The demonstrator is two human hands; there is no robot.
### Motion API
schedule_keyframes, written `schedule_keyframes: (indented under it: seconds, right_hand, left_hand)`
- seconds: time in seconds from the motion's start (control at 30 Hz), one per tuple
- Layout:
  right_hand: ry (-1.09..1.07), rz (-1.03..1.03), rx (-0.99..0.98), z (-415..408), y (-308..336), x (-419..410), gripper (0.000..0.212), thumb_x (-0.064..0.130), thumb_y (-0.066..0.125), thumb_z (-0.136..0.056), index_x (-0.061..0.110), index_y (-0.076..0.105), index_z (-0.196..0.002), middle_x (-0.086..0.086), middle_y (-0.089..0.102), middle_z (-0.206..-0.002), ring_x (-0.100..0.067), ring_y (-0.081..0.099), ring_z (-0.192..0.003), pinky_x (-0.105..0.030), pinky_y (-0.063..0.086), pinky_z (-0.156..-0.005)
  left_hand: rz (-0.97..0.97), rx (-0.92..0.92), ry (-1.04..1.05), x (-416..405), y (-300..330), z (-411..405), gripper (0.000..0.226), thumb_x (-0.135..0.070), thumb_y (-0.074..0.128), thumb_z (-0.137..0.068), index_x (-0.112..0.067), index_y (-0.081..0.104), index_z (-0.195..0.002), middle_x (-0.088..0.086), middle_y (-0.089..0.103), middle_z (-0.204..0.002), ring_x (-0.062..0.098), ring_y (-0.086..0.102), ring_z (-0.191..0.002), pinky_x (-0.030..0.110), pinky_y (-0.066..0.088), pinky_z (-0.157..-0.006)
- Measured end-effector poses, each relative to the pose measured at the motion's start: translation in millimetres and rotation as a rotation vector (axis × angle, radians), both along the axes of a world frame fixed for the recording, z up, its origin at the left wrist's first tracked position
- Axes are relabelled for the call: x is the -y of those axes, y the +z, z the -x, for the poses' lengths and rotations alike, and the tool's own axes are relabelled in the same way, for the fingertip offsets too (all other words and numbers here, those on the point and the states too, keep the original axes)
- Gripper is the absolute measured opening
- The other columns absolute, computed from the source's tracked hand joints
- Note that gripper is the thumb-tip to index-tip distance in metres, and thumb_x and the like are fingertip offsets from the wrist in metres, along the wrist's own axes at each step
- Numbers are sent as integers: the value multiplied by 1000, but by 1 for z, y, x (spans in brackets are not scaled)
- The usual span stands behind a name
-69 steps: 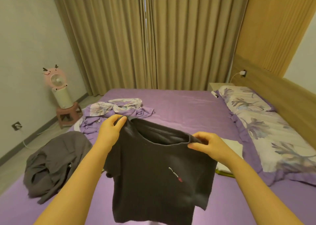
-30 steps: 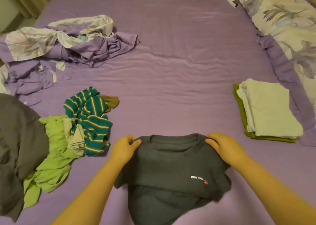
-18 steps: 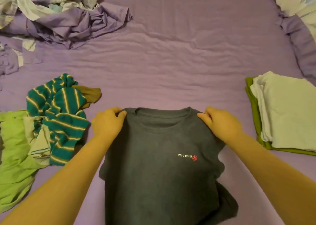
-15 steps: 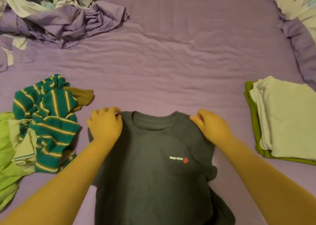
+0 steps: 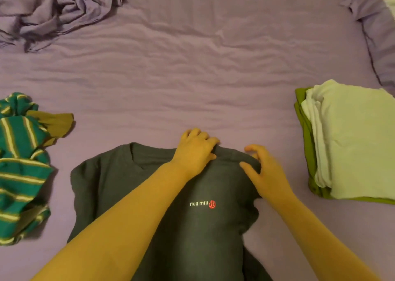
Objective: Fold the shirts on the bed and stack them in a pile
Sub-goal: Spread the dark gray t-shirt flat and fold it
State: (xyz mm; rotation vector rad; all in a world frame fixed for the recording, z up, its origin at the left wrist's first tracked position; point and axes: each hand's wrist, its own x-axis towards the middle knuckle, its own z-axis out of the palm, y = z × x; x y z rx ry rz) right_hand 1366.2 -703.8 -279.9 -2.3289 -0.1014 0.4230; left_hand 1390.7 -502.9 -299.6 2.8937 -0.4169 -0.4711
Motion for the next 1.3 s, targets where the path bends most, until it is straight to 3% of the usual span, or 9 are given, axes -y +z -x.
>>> schedule_keyframes:
  seconds: [0.2,0.3,0.43,0.6,0.7,0.83,1.0,1.13,1.3]
  right_hand:
    - [68,404,97,-20,5,15,30,32,51,-94,17,50,-120,-5,58,-115,-28,57,-98,-39,48,-77]
    - [111,548,220,-25,6,13,29,17,59,-90,10,57,-118,-13,61,-112,-36,59,-96,-42,48,-74]
    - [263,589,346,0,-1,-8,35,24,56,-82,8,65,-113,-18,62,-119,-39,58,-111,-50,48,-87]
    - [442,733,110,37,-29,-25,66,55,8,-95,22,47,-137,-11,47,-141,-37,41,-132,-62,35,-100]
    - [398,761,63,35,-20,-49,66,55,17,-91,18,51,-134,-15,50,-138,-41,42,-130,-63,26,-101]
    - [570,690,52,33,-19,-87,65,56,17,-90,22,50,-135,-12,48,-140,-37,40,-132,-63,36,-98]
    - [480,703,35,17,-20,-120,75,67,0,-85,29,6,-150,-5,-3,-159,-32,-8,-145,-60,2,-111]
    - [493,704,175,24,-16,-146,70,55,23,-85,13,50,-134,-16,41,-145,-38,32,-136,-63,30,-104]
    - [654,652,202,39,-28,-170,63,58,23,-90,26,37,-142,-11,39,-147,-37,31,-137,-67,31,-100]
  left_hand:
    - [33,103,159,18,7,-14,31,-36,46,-97,-25,59,-123,1,56,-118,26,39,-118,36,20,-104]
    - [33,186,249,28,5,-8,24,-18,63,-86,-15,65,-110,10,58,-112,34,46,-116,49,28,-108]
    - [123,377,323,25,-3,30,26,-7,57,-80,-9,64,-105,15,58,-116,36,46,-120,57,32,-107]
    - [-81,153,117,-2,-25,87,45,-35,37,-93,-19,53,-132,10,49,-140,31,39,-134,58,29,-109]
    - [-148,83,130,-29,-26,95,59,-54,28,-94,-23,38,-144,8,37,-149,33,32,-139,60,25,-110]
    - [-162,45,185,-65,-17,96,64,-60,16,-95,-24,35,-145,8,35,-150,32,31,-139,62,25,-109]
    - [-95,145,408,-115,1,79,57,-50,37,-93,-12,52,-133,15,51,-137,36,51,-124,58,39,-101]
    - [-87,80,628,-135,15,58,54,-39,61,-89,-14,46,-134,14,54,-129,36,48,-118,45,39,-94]
    - [-111,51,597,-150,13,36,28,-40,49,-95,-22,55,-115,3,58,-110,25,50,-107,35,31,-85]
